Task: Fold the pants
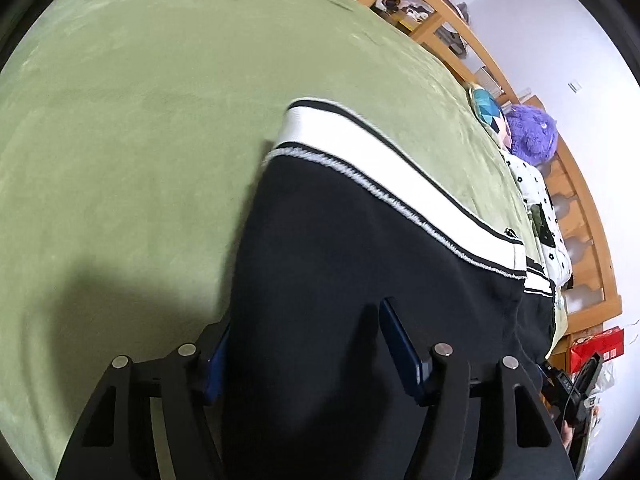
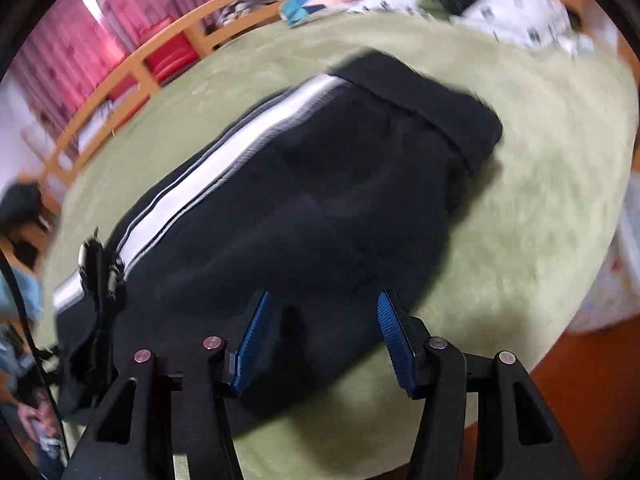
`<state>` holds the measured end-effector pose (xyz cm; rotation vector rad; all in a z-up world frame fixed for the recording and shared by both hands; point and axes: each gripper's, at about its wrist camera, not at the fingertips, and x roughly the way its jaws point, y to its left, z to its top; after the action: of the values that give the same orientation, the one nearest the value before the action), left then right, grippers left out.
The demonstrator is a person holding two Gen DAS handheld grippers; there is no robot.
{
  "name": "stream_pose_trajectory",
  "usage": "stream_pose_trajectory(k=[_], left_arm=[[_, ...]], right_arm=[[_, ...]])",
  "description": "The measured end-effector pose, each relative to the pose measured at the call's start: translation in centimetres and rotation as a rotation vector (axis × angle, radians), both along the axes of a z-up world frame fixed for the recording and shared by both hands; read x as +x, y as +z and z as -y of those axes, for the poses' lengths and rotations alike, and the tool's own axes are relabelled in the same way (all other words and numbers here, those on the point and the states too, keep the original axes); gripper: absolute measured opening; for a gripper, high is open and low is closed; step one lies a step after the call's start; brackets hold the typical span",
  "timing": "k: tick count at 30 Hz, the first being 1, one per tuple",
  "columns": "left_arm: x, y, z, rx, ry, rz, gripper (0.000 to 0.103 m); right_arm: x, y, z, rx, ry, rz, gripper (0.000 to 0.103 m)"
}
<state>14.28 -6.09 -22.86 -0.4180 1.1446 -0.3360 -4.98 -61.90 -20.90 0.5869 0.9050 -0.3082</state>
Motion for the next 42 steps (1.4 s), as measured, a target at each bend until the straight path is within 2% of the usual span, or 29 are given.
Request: stream_pose_trajectory(k=[2,3,4,5,8,9,10,11,13,16,19,23,26,29,33,36,38,40,41,42], left_arm=[[0.6,0.0,0.6,0.026,-0.004,-0.006,0.051],[0.9,0.0,0.7,0.027,-0.003,-0.006,0.048],[1.0,0.0,0.6,0.024,0.002,-0.01,0.041],[1.1,-0.1,0.6,0.015,0.01,-0.017,0.032],[0.9,-0.1,-0.5,-0.039,0.037,-0.01,0.016],[0.7,0.2,-0.7,-0.048,0.043,0.004,0.014],[0.5,0.5,-0.7,-0.054,0.043,0.017,0.012],[0.3,0.8,-0.6,-0.052,0.04,0.029,0.011],[-0.1,1.8,-0.4,-0.039,0.033,0.058,0.01],[-0.4,3.7,-0.9,-0.045,0.018,0.11,0.01],[-0.5,5.4,-2.2,-0.083,-0.01,0.151,0.01],[-0.4,6.1,-5.0,-0.118,-0.024,0.156,0.01],[-0.5,6.9,-7.6,-0.115,-0.009,0.171,0.01],[-0.7,7.6,-12.5,-0.125,0.041,0.17,0.01],[-1.4,9.3,-19.8,-0.057,0.111,0.205,0.01],[-1.9,10.0,-23.7,-0.005,0.149,0.211,0.01],[-1.8,9.1,-24.7,0.028,0.134,0.182,0.011],[-1.7,7.3,-24.9,0.043,0.133,0.136,0.015],[-1.6,6.5,-24.6,0.082,0.139,0.113,0.023],[-1.6,5.7,-24.3,0.143,0.148,0.082,0.026]], right_arm=[[0.4,-1.1,0.8,0.035,-0.018,0.012,0.056],[0.5,-1.2,1.0,0.068,-0.022,0.029,0.061],[0.5,-1.3,1.4,0.097,-0.032,0.065,0.068],[0.5,-1.4,2.1,0.134,-0.042,0.11,0.07],[1.1,-2.3,3.5,0.221,-0.09,0.159,0.069],[1.3,-2.6,3.8,0.23,-0.103,0.158,0.053],[1.2,-2.7,3.8,0.195,-0.122,0.143,0.04],[1.4,-2.7,3.5,0.166,-0.114,0.131,0.035],[1.4,-1.9,2.6,0.104,-0.102,0.131,0.024],[1.2,-0.2,0.9,0.081,-0.113,0.157,0.019],[1.3,2.0,-0.1,0.061,-0.121,0.192,0.018],[3.7,5.1,-2.4,0.026,-0.097,0.226,0.017],[4.1,6.6,-5.7,0.015,-0.065,0.234,0.017],[4.5,6.9,-9.2,0.025,-0.027,0.231,0.017],[4.2,5.8,-14.4,0.064,0.057,0.225,0.017],[4.1,4.7,-18.8,0.115,0.136,0.211,0.017],[4.1,4.0,-21.1,0.123,0.182,0.187,0.018],[3.9,3.1,-22.7,0.083,0.204,0.146,0.025],[3.8,2.5,-22.8,0.073,0.199,0.12,0.029],[3.7,2.2,-22.6,0.076,0.196,0.097,0.036]])
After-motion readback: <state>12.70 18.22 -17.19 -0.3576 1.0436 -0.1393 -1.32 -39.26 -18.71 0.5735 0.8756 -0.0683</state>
